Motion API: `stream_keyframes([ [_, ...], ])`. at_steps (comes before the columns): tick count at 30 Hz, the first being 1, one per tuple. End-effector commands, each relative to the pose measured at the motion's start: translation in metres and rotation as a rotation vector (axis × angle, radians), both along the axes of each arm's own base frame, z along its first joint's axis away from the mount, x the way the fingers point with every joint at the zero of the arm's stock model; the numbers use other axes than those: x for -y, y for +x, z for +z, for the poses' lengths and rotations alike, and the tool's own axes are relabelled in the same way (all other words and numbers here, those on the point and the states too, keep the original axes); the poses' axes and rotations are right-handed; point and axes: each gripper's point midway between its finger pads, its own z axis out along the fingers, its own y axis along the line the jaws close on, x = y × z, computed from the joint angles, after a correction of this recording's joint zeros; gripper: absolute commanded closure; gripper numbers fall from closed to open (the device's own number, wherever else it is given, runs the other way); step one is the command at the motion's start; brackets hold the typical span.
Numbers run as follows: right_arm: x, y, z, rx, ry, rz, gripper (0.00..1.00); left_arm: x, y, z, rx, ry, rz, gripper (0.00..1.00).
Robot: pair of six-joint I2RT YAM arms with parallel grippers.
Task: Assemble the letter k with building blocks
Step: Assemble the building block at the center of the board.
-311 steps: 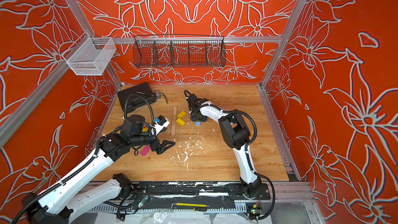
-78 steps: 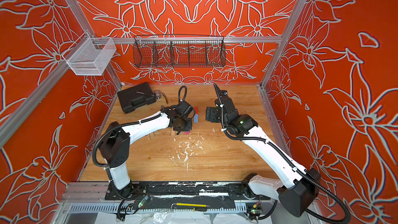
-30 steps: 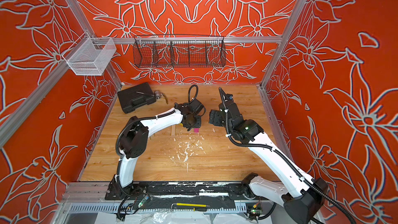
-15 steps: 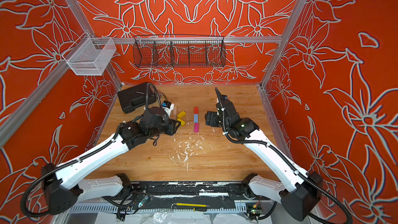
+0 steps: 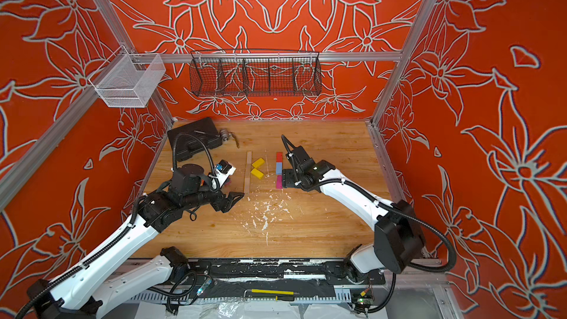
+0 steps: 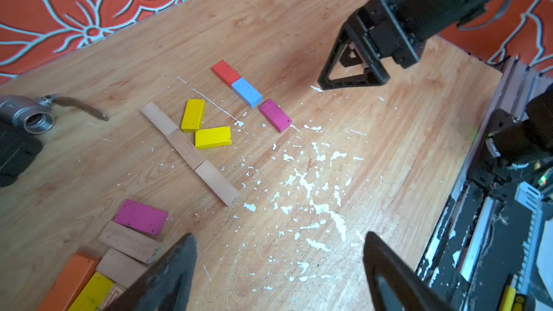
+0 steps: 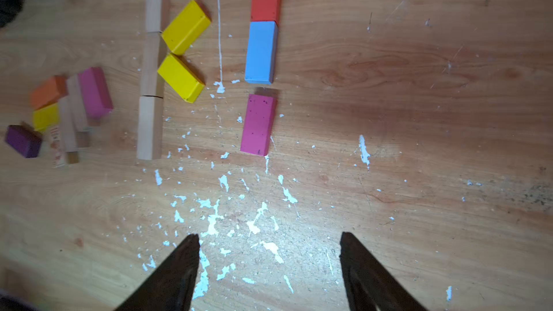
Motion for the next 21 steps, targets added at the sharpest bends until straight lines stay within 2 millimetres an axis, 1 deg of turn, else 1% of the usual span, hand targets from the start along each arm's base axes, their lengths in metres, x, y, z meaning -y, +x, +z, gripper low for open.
stream_keyframes([
  [1, 0.005, 0.009, -0.007, -0.018, -0.100, -0.062, 0.28, 0.007, -0.011, -0.005, 0.047, 0.050, -0.147, 0.05],
  [5, -0.009, 0.017, -0.024, -0.041, -0.142, -0.045, 0.31, 0.013, -0.012, -0.006, 0.055, 0.015, -0.169, 0.00],
  [10, -0.024, 0.031, -0.042, -0.059, -0.174, -0.042, 0.34, 0.021, -0.016, -0.006, 0.030, -0.021, -0.209, 0.02],
  [15, -0.029, 0.040, -0.061, -0.070, -0.193, -0.056, 0.38, 0.020, -0.014, -0.008, 0.018, -0.018, -0.194, 0.02],
  [21, -0.034, 0.047, -0.075, -0.080, -0.200, -0.069, 0.43, 0.018, -0.012, -0.009, 0.023, -0.006, -0.181, 0.02],
])
